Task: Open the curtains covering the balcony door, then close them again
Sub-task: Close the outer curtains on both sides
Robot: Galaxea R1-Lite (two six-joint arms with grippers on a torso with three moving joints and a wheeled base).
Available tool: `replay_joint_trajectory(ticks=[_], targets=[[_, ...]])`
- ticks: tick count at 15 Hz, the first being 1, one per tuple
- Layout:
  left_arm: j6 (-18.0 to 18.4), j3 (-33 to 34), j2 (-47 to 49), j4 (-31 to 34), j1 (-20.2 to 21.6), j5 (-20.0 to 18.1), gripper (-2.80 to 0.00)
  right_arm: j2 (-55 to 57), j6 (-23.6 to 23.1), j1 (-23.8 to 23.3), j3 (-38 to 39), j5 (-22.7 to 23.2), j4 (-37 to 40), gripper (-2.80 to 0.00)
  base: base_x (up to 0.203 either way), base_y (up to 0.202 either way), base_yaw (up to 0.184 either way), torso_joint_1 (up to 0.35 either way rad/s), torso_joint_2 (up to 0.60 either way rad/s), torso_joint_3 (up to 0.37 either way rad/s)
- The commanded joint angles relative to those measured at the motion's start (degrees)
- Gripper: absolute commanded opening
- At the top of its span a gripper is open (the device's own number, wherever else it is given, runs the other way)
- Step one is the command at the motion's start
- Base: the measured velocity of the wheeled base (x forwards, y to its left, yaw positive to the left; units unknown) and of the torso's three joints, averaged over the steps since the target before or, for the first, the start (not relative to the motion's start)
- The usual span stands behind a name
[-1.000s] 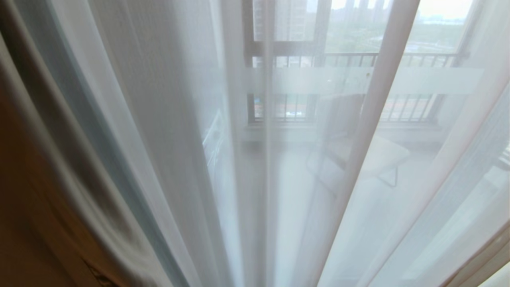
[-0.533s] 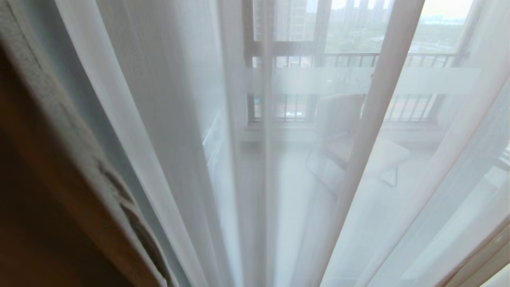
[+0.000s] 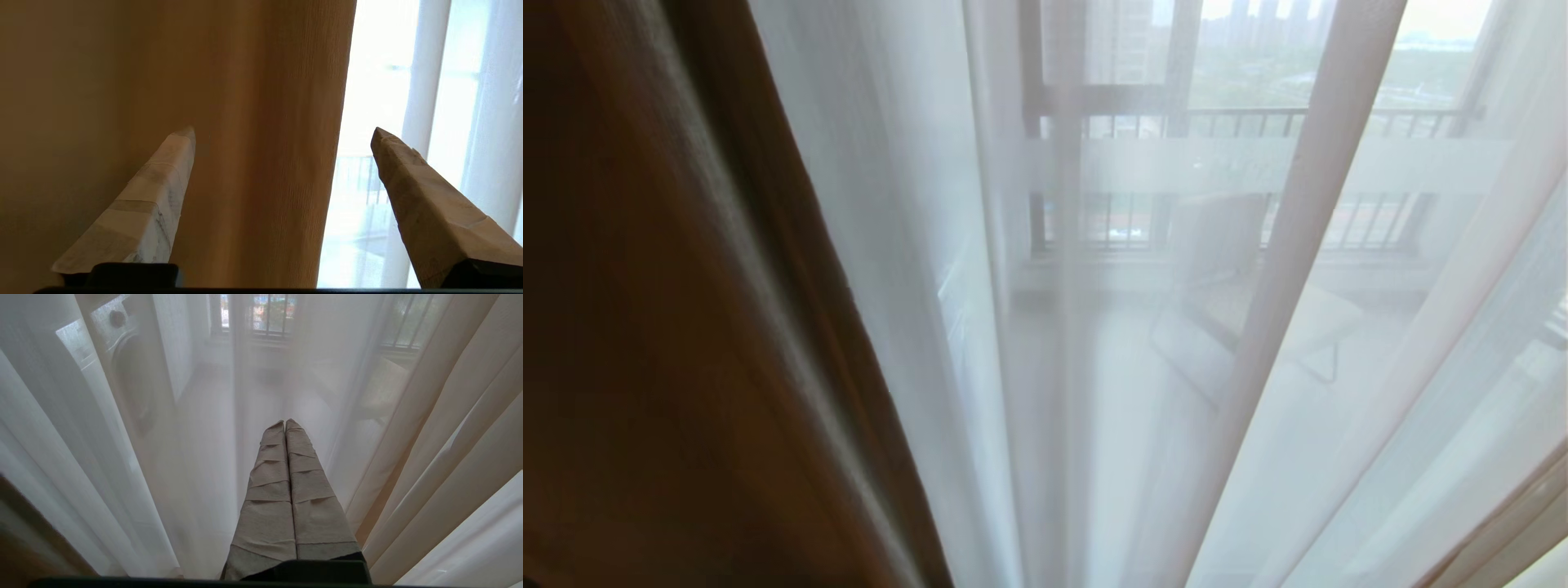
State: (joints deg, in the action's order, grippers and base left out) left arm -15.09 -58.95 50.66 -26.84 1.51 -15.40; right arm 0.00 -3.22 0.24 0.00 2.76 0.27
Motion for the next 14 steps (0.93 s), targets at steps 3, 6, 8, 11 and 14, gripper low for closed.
replay_joint_trajectory(ticks=[3,6,8,11,14], targets=[[-1.1,7.7,-13.2,7.1,-0.1,0.5,0.00,0.0,0.0,0.0,0.0,0.1,0.0,-2.80,0.000,0.000,0.000,0.000,0.00,0.000],[-1.6,8.8,-13.8,7.9,0.0,0.5,0.00,0.0,0.0,0.0,0.0,0.1,0.0,-2.80,0.000,0.000,0.000,0.000,0.00,0.000],[-1.6,9.4,-13.8,7.8,0.0,0.5,0.00,0.0,0.0,0.0,0.0,0.1,0.0,-2.80,0.000,0.000,0.000,0.000,0.00,0.000],[-1.6,10.7,-14.3,7.8,0.1,0.6,-2.80,0.0,0.0,0.0,0.0,0.1,0.0,-2.80,0.000,0.000,0.000,0.000,0.00,0.000],[-1.6,13.3,-15.0,8.3,0.2,1.5,-2.80,0.0,0.0,0.0,0.0,0.1,0.0,-2.80,0.000,0.000,0.000,0.000,0.00,0.000]])
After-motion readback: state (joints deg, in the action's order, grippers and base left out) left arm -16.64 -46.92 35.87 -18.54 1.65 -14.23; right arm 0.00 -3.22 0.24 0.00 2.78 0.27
